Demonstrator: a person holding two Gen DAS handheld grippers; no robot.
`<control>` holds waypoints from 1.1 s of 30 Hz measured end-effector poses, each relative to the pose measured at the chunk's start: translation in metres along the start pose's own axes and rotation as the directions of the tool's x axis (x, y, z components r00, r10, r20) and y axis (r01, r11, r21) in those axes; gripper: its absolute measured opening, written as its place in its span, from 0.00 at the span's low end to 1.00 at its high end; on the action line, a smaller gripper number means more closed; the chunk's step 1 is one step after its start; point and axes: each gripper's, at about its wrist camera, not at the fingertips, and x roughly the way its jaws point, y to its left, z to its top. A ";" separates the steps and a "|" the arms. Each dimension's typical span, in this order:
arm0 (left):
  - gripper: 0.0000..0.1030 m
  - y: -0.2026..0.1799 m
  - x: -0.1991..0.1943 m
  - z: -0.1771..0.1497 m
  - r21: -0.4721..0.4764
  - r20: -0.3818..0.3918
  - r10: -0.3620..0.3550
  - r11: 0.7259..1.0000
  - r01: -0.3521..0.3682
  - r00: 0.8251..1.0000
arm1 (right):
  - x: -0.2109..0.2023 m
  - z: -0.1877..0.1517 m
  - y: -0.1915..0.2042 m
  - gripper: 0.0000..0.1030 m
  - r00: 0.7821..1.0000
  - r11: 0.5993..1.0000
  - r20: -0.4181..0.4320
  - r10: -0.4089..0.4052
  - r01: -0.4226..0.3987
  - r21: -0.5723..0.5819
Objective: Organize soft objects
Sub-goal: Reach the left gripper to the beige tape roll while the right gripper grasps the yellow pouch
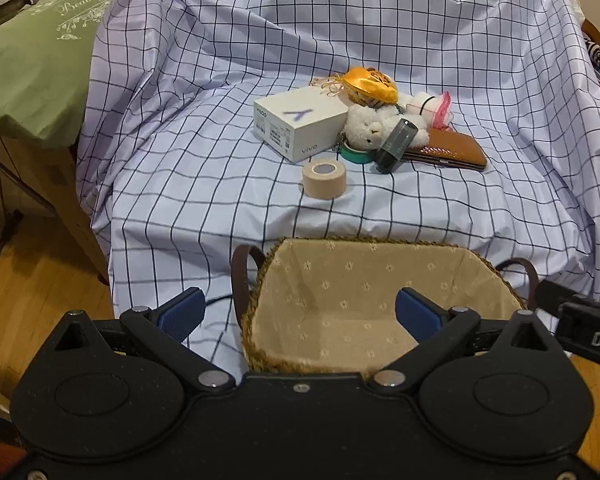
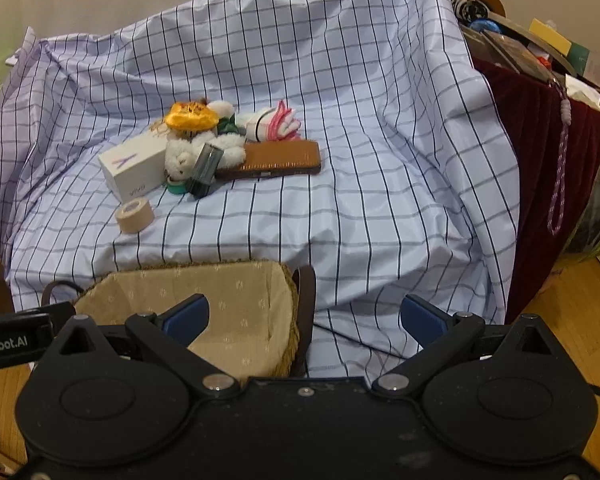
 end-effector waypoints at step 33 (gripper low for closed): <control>0.64 -0.007 0.141 0.085 0.134 -0.124 -0.108 0.983 0.125 0.986 | 0.114 0.104 0.052 0.91 0.997 0.990 -0.014 0.070 -0.071 -0.122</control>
